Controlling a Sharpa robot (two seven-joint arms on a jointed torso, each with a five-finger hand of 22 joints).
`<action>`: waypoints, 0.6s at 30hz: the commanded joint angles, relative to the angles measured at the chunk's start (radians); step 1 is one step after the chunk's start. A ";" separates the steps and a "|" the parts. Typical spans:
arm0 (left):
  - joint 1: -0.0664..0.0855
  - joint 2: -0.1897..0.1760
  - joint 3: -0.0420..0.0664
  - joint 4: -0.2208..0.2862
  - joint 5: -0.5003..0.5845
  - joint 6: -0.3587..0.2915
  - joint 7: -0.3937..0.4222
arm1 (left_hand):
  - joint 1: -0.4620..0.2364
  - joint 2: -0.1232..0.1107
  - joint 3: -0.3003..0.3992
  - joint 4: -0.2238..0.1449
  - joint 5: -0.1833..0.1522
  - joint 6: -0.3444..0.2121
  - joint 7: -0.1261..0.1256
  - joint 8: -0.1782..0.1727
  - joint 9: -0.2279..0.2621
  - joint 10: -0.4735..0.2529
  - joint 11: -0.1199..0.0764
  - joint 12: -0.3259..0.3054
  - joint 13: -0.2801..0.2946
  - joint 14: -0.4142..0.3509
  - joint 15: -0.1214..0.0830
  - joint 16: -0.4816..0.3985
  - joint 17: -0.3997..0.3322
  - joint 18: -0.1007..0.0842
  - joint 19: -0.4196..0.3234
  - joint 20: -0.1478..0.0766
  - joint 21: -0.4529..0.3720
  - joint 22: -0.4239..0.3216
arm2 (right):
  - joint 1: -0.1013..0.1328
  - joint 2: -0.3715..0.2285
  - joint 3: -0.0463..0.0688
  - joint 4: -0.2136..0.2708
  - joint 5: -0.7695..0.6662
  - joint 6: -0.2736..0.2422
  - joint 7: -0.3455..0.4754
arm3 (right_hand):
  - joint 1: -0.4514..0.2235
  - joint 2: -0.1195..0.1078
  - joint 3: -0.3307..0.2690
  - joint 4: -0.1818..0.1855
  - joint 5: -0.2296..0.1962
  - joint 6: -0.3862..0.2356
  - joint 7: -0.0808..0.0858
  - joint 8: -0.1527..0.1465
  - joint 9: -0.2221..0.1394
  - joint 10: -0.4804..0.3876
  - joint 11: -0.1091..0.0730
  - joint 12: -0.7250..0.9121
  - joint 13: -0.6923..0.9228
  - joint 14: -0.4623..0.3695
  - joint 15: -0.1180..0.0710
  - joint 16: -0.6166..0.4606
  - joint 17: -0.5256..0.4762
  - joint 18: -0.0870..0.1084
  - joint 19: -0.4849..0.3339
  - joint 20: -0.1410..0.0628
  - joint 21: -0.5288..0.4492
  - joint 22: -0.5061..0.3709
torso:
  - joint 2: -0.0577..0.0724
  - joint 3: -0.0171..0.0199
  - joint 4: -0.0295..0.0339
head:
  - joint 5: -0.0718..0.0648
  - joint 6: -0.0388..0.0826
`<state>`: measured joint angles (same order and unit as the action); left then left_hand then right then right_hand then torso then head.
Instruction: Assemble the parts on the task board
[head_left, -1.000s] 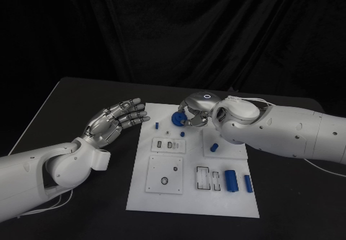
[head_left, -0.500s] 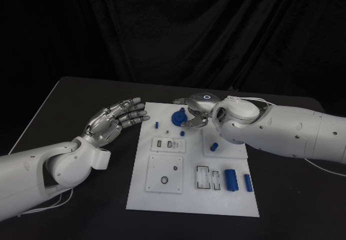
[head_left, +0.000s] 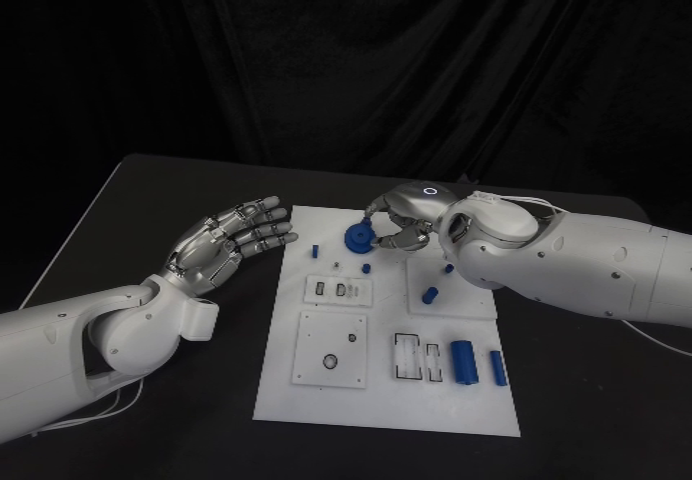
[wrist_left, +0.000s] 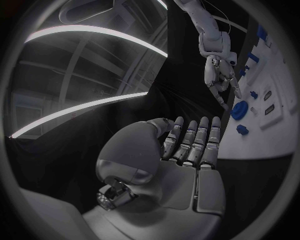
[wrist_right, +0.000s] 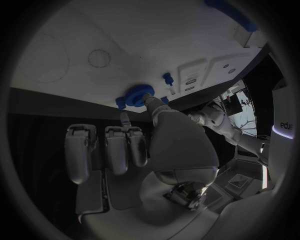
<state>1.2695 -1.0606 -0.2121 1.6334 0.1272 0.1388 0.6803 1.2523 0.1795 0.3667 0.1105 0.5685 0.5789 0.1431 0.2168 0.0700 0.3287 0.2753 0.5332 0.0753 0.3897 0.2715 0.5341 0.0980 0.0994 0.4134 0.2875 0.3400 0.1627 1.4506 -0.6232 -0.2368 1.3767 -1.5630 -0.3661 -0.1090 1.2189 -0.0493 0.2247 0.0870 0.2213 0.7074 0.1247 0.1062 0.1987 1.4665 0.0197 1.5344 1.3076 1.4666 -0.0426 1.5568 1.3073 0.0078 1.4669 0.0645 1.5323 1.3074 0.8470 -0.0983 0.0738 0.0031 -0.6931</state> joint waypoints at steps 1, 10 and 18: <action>-0.002 -0.003 0.001 0.005 0.001 0.008 0.062 | -0.011 -0.001 0.010 0.000 0.001 -0.001 0.007 0.003 -0.001 0.001 0.007 0.004 -0.002 -0.009 0.001 0.004 -0.001 -0.015 -0.005 0.000 -0.006 -0.002 | 0.008 -0.026 0.002 0.022 0.036 -0.055 0.032 | -0.001 0.008 -0.002 0.005 0.007 0.023 0.000 0.004 0.002 0.057 0.006 0.006 0.214 0.100 0.001 0.004 0.248 0.008 0.071 0.004 0.002 0.223 | 0.000 -0.0004 0.0004 | -0.003 0.002; -0.002 0.000 0.001 0.004 0.002 0.010 0.063 | -0.011 -0.001 0.010 0.000 0.001 -0.001 0.007 0.003 -0.001 0.001 0.007 0.004 -0.002 -0.009 0.001 0.004 -0.001 -0.015 -0.005 0.000 -0.006 -0.002 | 0.010 -0.082 0.002 0.071 0.058 0.059 0.032 | 0.003 0.024 0.001 0.012 0.014 0.058 -0.002 0.008 0.000 0.067 0.004 0.013 0.224 0.101 0.000 0.004 0.249 0.007 0.073 0.004 0.004 0.226 | -0.002 0.0003 -0.0051 | 0.003 -0.003; -0.003 0.003 0.001 0.000 0.002 0.012 0.063 | -0.012 -0.001 0.012 -0.001 0.001 -0.001 0.007 0.003 -0.001 0.001 0.007 0.004 -0.001 -0.009 0.001 0.004 -0.002 -0.015 -0.006 0.000 -0.006 -0.002 | -0.002 -0.071 0.001 0.058 0.062 0.096 0.035 | 0.006 0.029 0.002 0.015 0.015 0.078 -0.002 0.011 -0.001 0.069 0.004 0.014 0.226 0.101 -0.001 0.004 0.248 0.007 0.073 0.003 0.004 0.226 | -0.003 0.0007 -0.0112 | 0.008 -0.006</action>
<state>1.2682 -1.0596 -0.2121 1.6329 0.1272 0.1386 0.6804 1.2523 0.1795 0.3732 0.1091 0.5685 0.5789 0.1430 0.2168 0.0700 0.3287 0.2753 0.5332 0.0753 0.3896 0.2715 0.5341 0.0980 0.0994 0.4134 0.2875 0.3400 0.1627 1.4516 -0.6959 -0.2360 1.4377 -1.5100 -0.3135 -0.0821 1.2225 -0.0299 0.2264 0.0967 0.2318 0.7792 0.1219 0.1114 0.1990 1.4665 0.0197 1.5431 1.3079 1.4666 -0.0427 1.5568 1.3073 0.0079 1.4669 0.0645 1.5324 1.3073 0.8444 -0.0980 0.0651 0.0105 -0.6983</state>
